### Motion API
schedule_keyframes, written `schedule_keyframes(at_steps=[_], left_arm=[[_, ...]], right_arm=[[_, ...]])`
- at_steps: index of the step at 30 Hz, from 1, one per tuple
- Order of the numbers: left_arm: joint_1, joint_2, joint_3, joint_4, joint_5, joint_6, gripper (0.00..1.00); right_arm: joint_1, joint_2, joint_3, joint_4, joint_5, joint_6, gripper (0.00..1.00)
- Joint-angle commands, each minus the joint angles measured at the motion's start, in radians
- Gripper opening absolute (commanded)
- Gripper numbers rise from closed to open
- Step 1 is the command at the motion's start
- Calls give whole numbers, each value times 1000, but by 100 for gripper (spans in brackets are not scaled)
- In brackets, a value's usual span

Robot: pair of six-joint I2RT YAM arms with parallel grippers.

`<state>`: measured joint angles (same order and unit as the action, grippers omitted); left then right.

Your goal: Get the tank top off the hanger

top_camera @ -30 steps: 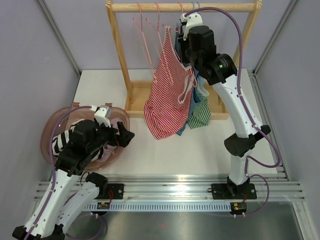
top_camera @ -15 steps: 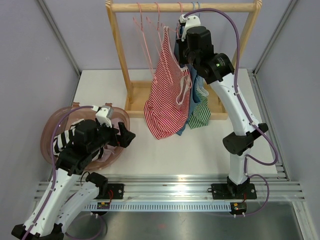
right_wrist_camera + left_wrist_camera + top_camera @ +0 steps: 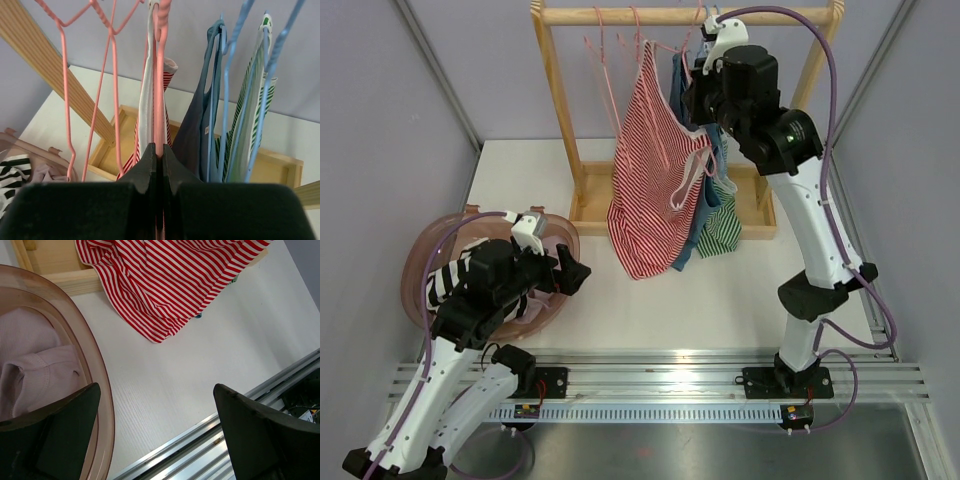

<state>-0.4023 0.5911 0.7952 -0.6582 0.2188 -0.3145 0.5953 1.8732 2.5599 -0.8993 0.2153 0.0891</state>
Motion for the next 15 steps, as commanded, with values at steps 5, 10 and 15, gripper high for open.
schedule_keyframes(at_steps=[5,10,15], left_arm=[[-7,-22,1,34,-1,-6,99],[-7,-56,30,46,-22,-1,99],[-9,-31,177,72,23,-31,99]], right_arm=[[0,-193,-55,42,-73,27,0],[0,-337,-228,-30,-160,34,0],[0,-560,-591,19,-240,69,0]])
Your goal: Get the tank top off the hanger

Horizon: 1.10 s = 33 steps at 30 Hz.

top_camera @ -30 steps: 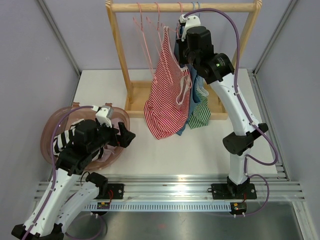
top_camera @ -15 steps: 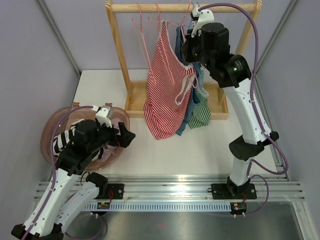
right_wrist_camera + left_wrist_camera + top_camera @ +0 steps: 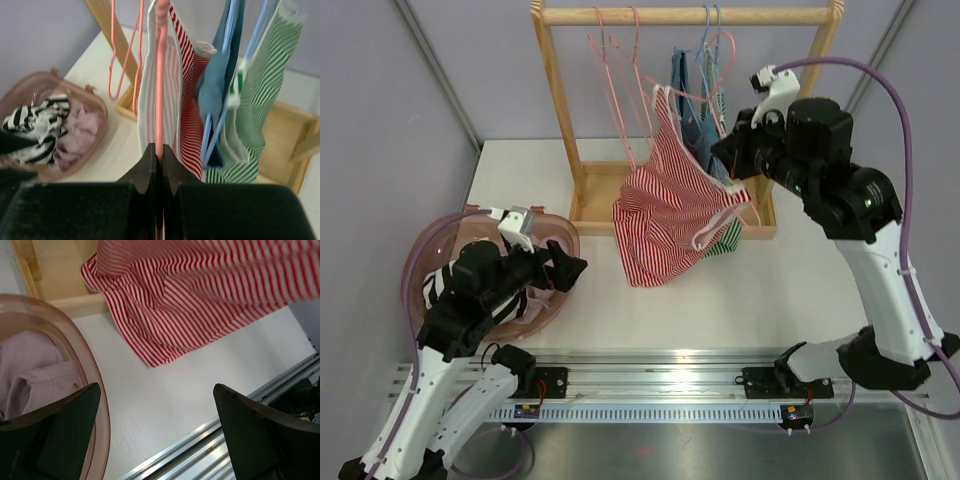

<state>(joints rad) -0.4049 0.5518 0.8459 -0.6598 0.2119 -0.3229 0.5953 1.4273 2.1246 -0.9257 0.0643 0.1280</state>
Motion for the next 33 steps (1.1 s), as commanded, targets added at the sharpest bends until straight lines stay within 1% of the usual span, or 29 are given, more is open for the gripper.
schedule_keyframes(at_steps=[1,2,3,5,6,7,9,10,12,13,14,15,16,17,18,19,21,22,25,28,31,33], left_arm=[[-6,16,151,95,52,-34,99],[-8,39,177,107,67,-36,99],[-11,55,236,123,102,-42,99],[-15,103,304,132,133,-44,99],[-21,150,332,132,141,-45,99],[-38,170,384,144,136,-47,99],[-67,229,427,155,113,-45,99],[-86,249,452,161,78,-44,99],[-168,290,519,161,19,-30,99],[-207,328,544,145,-68,-19,99],[-292,345,592,134,-121,-7,99],[-339,362,611,126,-179,14,99],[-423,397,630,114,-291,22,99],[-464,414,650,109,-339,28,99],[-504,437,686,105,-423,44,99],[-582,456,706,94,-465,51,99],[-658,520,757,89,-543,73,99],[-719,539,771,92,-596,82,99],[-796,605,808,110,-628,94,99],[-834,663,840,100,-678,85,99],[-841,709,840,85,-712,61,99],[-841,729,823,106,-703,58,99]], right_arm=[[0,-196,-205,56,-110,35,0],[0,-235,-248,59,-130,39,0],[0,-308,-320,56,-176,39,0],[0,-379,-385,48,-230,44,0],[0,-413,-437,35,-277,44,0],[0,-479,-460,28,-290,51,0],[0,-542,-520,13,-320,73,0],[0,-594,-532,4,-328,76,0],[0,-634,-549,-47,-346,87,0],[0,-666,-552,-64,-353,90,0],[0,-680,-552,-79,-359,97,0],[0,-692,-554,-102,-372,104,0],[0,-712,-552,-110,-379,110,0],[0,-719,-552,-117,-386,122,0],[0,-723,-545,-136,-402,127,0],[0,-729,-539,-145,-409,130,0],[0,-732,-532,-154,-420,134,0],[0,-737,-532,-153,-417,134,0],[-2,-742,-549,-142,-408,131,0],[0,-748,-565,-114,-409,130,0],[0,-763,-575,-79,-406,134,0],[0,-772,-591,-49,-417,140,0]])
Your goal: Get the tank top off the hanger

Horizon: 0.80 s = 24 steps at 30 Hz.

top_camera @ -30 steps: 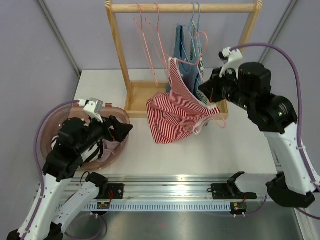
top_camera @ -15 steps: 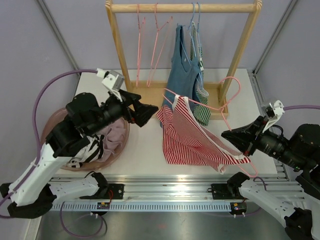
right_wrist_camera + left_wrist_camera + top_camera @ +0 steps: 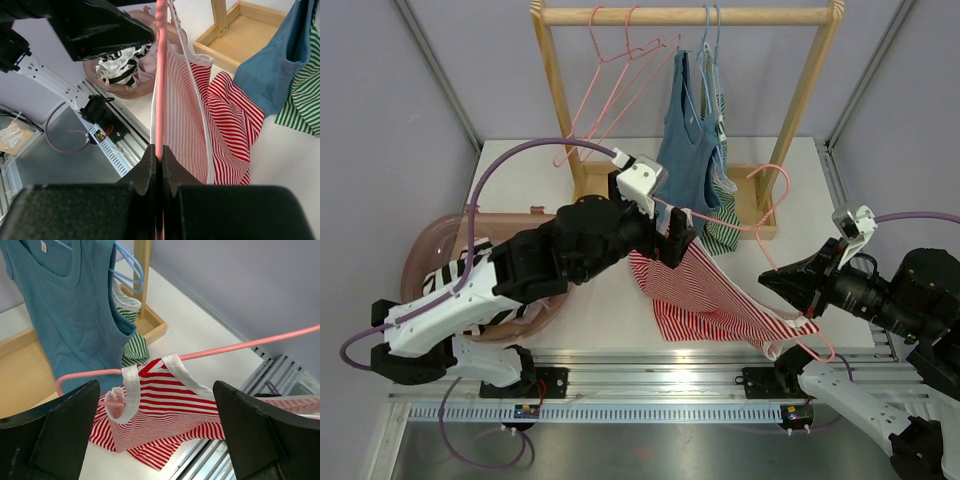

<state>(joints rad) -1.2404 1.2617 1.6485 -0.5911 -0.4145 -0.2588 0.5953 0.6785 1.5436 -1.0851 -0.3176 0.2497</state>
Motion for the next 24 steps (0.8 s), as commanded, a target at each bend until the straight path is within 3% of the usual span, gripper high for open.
schedule_keyframes(at_steps=[1,4,7,8,11,14,19,24], left_arm=[[-5,22,14,46,-76,-5,99],[-5,42,5,59,-75,-2,98],[-5,53,11,43,-102,3,86],[-5,51,7,42,-109,4,73],[-5,42,-6,36,-139,1,49],[-5,25,-27,33,-149,-3,46],[-2,13,-44,1,-211,-13,2],[39,-30,-87,-32,-283,-45,0]], right_arm=[[0,-26,-16,120,-44,20,0],[0,-27,-39,151,-92,23,0],[0,-23,-46,159,-81,20,0],[0,-23,-46,156,-55,17,0],[-2,-26,-59,154,-17,13,0],[0,-19,-77,149,11,11,0],[0,-16,-102,145,22,3,0],[0,-33,-125,119,11,-30,0]])
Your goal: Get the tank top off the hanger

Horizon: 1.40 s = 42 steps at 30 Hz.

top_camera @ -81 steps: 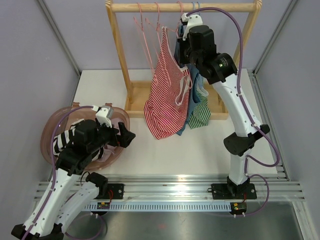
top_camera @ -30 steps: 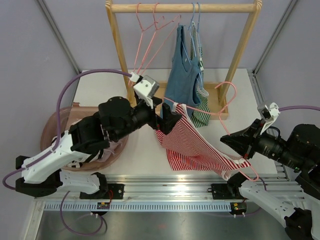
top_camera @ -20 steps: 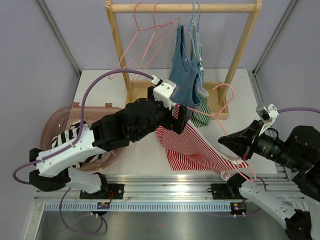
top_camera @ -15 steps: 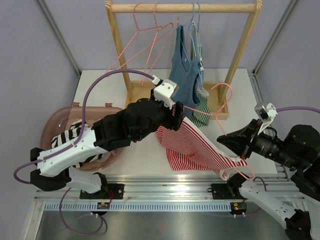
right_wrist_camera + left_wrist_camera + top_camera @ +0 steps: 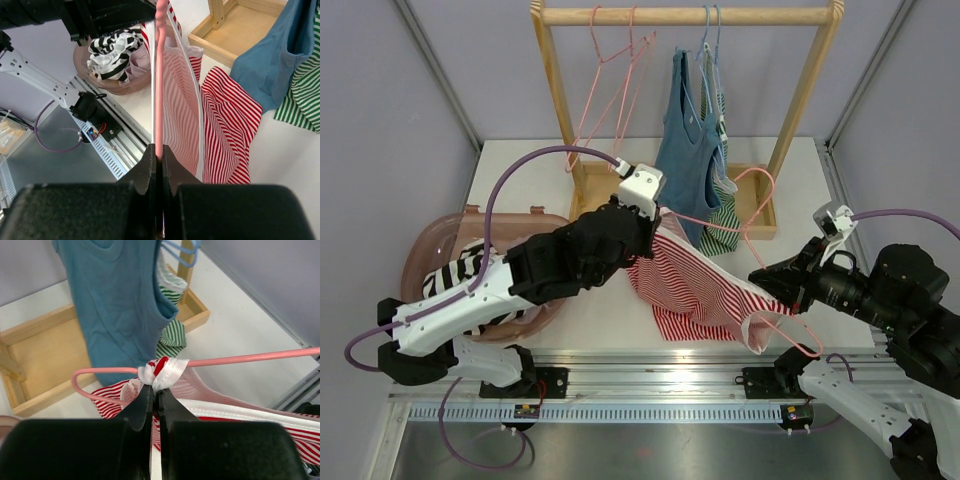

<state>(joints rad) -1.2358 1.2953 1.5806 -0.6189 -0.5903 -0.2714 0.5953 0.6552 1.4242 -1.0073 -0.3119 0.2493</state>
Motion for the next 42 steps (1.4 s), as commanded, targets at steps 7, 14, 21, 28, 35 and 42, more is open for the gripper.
schedule_keyframes(at_steps=[7,14,21,28,35,42], left_arm=[[215,-165,-154,-50,-129,-155,0],[276,-212,-232,-12,34,-184,0],[219,-278,-389,240,538,-143,0],[45,-231,-476,309,693,-111,0],[35,-229,-596,174,263,-236,0],[36,-263,-642,96,106,-298,20]], right_arm=[[0,-115,-74,21,-68,-80,0],[0,-187,-99,88,-59,-76,0],[1,-290,-329,531,-73,62,0],[0,-358,-681,1226,75,229,0],[0,-344,-675,1191,357,160,0],[0,-73,-304,732,361,107,0]])
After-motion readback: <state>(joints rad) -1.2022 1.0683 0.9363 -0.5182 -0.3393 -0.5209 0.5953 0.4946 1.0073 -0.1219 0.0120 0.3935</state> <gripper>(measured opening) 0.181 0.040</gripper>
